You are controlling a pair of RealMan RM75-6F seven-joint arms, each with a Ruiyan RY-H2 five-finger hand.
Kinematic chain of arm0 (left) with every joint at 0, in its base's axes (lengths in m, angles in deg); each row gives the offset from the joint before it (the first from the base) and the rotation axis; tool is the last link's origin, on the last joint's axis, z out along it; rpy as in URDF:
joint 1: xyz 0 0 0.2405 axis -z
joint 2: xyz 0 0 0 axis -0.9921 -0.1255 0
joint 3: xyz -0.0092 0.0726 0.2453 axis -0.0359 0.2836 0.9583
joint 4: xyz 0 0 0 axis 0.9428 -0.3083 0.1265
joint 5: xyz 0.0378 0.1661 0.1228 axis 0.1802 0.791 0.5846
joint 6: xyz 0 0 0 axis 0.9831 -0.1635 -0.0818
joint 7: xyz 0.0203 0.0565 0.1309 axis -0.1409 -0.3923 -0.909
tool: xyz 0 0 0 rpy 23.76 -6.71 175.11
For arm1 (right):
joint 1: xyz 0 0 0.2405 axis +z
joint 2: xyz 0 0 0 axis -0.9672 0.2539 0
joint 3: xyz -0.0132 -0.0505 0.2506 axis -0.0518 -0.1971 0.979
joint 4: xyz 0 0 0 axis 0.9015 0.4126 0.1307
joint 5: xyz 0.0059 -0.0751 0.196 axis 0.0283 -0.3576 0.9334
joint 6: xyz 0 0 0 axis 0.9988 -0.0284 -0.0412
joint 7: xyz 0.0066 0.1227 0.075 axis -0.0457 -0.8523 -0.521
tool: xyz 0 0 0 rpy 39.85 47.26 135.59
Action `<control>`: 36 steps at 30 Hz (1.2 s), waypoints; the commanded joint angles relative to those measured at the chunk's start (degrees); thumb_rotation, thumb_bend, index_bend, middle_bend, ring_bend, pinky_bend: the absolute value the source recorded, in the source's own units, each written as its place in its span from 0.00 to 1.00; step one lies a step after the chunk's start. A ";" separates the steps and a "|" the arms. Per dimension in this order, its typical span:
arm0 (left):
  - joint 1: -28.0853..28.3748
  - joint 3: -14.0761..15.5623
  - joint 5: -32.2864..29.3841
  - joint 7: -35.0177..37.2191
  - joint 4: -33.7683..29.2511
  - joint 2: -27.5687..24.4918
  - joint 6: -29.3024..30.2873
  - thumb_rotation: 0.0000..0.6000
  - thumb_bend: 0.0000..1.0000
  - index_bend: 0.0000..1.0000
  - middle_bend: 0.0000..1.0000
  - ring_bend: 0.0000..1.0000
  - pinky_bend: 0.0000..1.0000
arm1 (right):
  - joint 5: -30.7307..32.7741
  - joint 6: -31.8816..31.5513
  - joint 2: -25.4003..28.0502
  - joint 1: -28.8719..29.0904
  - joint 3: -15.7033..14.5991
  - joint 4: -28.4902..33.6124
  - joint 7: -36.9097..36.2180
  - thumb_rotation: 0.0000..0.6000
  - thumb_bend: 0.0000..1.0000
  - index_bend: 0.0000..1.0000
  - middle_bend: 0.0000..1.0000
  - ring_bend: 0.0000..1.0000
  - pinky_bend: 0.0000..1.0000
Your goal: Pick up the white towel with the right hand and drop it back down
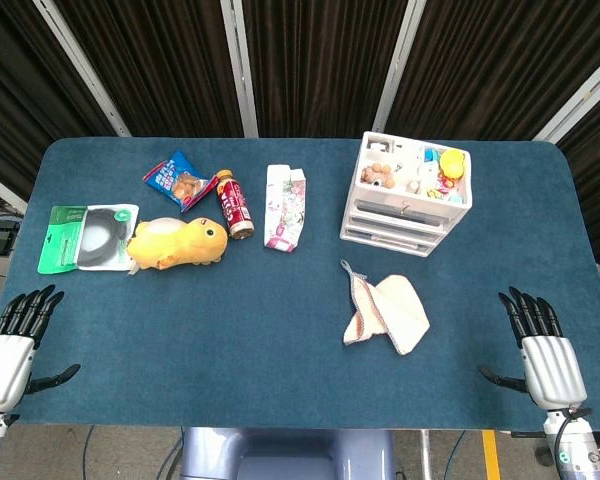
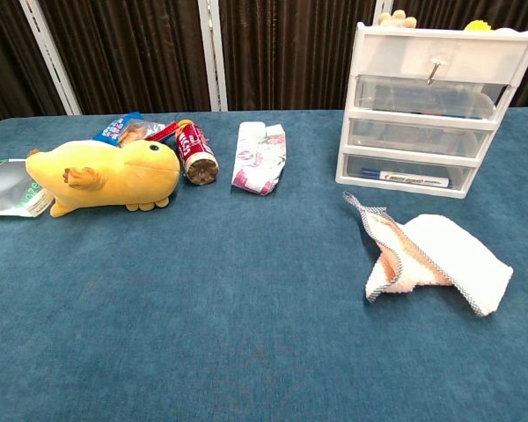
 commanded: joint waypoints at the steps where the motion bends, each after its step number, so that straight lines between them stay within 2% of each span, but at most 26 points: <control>1: 0.00 0.00 0.00 0.02 0.01 0.00 0.01 1.00 0.00 0.00 0.00 0.00 0.00 | -0.05 0.02 -0.01 0.01 -0.02 0.01 0.04 1.00 0.01 0.00 0.00 0.00 0.02; 9: -0.01 0.01 0.12 0.08 -0.01 0.01 0.10 1.00 0.00 0.00 0.00 0.00 0.00 | -0.49 0.06 0.10 0.04 -0.25 0.45 -0.05 1.00 0.01 0.00 0.00 0.00 0.02; 11: 0.02 0.06 0.26 0.16 0.02 0.08 0.10 1.00 0.00 0.00 0.00 0.00 0.00 | -1.20 -0.17 -0.08 0.46 0.13 1.48 0.61 1.00 0.01 0.00 0.00 0.00 0.09; 12: 0.03 0.08 0.26 0.19 0.00 0.09 0.03 1.00 0.00 0.00 0.00 0.00 0.00 | -1.16 -0.07 -0.24 0.69 0.36 1.84 1.07 1.00 0.01 0.00 0.01 0.01 0.17; 13: 0.05 0.10 0.26 0.22 -0.02 0.08 -0.01 1.00 0.00 0.00 0.00 0.00 0.00 | -1.05 0.07 -0.41 0.92 0.61 2.22 1.56 1.00 0.01 0.00 0.05 0.05 0.27; 15: 0.08 0.11 0.35 0.29 -0.02 0.07 -0.02 1.00 0.00 0.00 0.00 0.00 0.00 | -0.55 0.68 -0.67 1.44 1.06 3.13 2.41 1.00 0.01 0.01 0.17 0.20 0.45; 17: 0.08 0.17 0.50 0.41 -0.03 0.05 0.04 1.00 0.00 0.00 0.00 0.00 0.00 | 0.34 1.75 -0.99 2.17 1.60 4.35 3.20 1.00 0.01 0.03 0.39 0.46 0.66; 19: 0.06 0.20 0.52 0.48 -0.02 0.02 0.06 1.00 0.00 0.00 0.00 0.00 0.00 | 1.79 3.46 -1.35 3.10 2.13 5.98 4.20 1.00 0.01 0.05 0.57 0.63 0.81; 21: 0.05 0.21 0.46 0.60 -0.07 -0.04 0.02 1.00 0.00 0.00 0.00 0.00 0.00 | 3.64 5.55 -1.80 4.19 2.60 7.61 6.31 1.00 0.01 0.08 0.70 0.74 0.90; 25: 0.12 0.22 0.36 0.70 -0.19 -0.12 -0.16 1.00 0.00 0.00 0.00 0.00 0.00 | 7.60 9.00 -3.78 6.51 3.68 10.81 12.09 1.00 0.01 0.14 0.84 0.86 0.98; 28: 0.19 0.26 0.28 0.64 -0.35 -0.15 -0.39 1.00 0.00 0.00 0.00 0.00 0.00 | 10.41 10.75 -6.14 8.11 4.35 11.95 16.40 1.00 0.01 0.15 0.89 0.90 1.00; 36: 0.20 0.36 0.07 0.97 -0.75 -0.38 -0.64 1.00 0.00 0.00 0.00 0.00 0.00 | 19.37 13.55 -14.42 12.63 7.06 11.13 25.80 1.00 0.01 0.18 0.92 0.93 1.00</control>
